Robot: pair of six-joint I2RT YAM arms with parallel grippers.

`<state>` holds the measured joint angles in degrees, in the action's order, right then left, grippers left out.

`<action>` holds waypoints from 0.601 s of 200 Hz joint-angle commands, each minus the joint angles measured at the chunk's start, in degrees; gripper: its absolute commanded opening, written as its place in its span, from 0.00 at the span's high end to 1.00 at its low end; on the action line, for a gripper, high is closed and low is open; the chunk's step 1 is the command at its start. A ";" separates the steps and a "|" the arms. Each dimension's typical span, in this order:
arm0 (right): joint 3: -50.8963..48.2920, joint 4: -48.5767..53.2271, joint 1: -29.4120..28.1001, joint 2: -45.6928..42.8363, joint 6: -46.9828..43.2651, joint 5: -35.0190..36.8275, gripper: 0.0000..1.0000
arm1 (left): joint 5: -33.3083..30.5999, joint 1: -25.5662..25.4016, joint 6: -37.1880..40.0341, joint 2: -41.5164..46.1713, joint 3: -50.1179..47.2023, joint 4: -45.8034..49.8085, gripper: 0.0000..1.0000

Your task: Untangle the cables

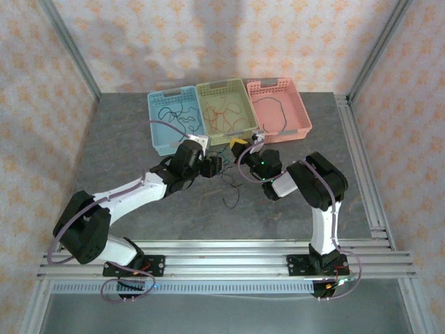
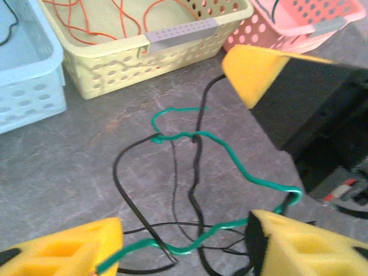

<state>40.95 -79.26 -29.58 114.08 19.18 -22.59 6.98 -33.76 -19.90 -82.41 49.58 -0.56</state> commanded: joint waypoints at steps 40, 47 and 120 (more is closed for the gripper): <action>-0.86 -1.31 -0.39 -0.81 -2.32 1.08 1.00 | -7.76 -0.10 0.21 -4.24 4.95 6.73 0.75; -0.96 -1.32 -0.39 -0.88 -2.47 1.35 1.00 | -8.00 -0.08 0.13 -4.49 5.17 7.12 0.80; -3.27 -1.29 -0.21 -1.81 -3.70 8.65 1.00 | -15.69 -0.09 -2.14 -1.52 3.14 7.37 1.00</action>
<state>39.07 -78.87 -29.87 114.06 16.80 -18.26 -1.50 -33.78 -20.71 -86.70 53.47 4.71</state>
